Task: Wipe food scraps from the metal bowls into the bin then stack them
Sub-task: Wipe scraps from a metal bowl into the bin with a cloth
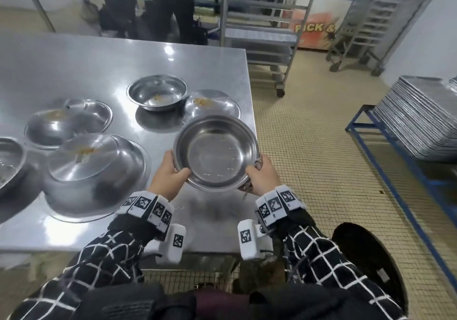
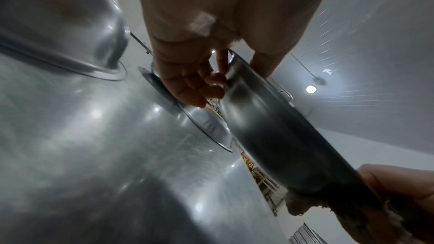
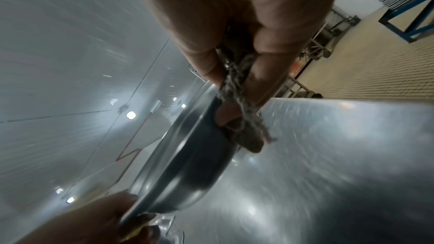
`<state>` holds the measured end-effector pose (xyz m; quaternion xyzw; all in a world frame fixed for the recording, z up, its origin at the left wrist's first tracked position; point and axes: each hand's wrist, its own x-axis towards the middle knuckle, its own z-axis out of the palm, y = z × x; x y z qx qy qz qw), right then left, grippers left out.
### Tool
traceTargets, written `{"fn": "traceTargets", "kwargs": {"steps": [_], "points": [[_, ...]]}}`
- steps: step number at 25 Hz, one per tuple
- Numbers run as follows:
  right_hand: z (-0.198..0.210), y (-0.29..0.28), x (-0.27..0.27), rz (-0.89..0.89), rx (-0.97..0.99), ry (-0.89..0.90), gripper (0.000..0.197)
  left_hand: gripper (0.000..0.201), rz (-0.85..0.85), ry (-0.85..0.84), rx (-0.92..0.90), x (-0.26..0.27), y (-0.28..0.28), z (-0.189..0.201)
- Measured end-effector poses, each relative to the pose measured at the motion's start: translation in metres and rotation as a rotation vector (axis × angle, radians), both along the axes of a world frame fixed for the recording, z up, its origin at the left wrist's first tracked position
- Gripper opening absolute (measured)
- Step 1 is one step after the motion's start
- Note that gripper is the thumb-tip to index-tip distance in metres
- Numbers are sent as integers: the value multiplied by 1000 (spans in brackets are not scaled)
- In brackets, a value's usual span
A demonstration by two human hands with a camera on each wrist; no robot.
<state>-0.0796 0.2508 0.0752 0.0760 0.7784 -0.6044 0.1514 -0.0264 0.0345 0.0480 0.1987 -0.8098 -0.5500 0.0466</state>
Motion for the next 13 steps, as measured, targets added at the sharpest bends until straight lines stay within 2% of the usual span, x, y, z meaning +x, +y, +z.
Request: {"fn": "traceTargets", "kwargs": {"steps": [4, 8, 13], "points": [[-24, -38, 8, -56, 107, 114, 31, 36, -58, -102, 20, 10, -39, -13], [-39, -69, 15, -107, 107, 102, 44, 34, -68, -146, 23, 14, -64, -23], [-43, -87, 18, -143, 148, 97, 42, 44, -87, -195, 102, 14, -84, -33]]}}
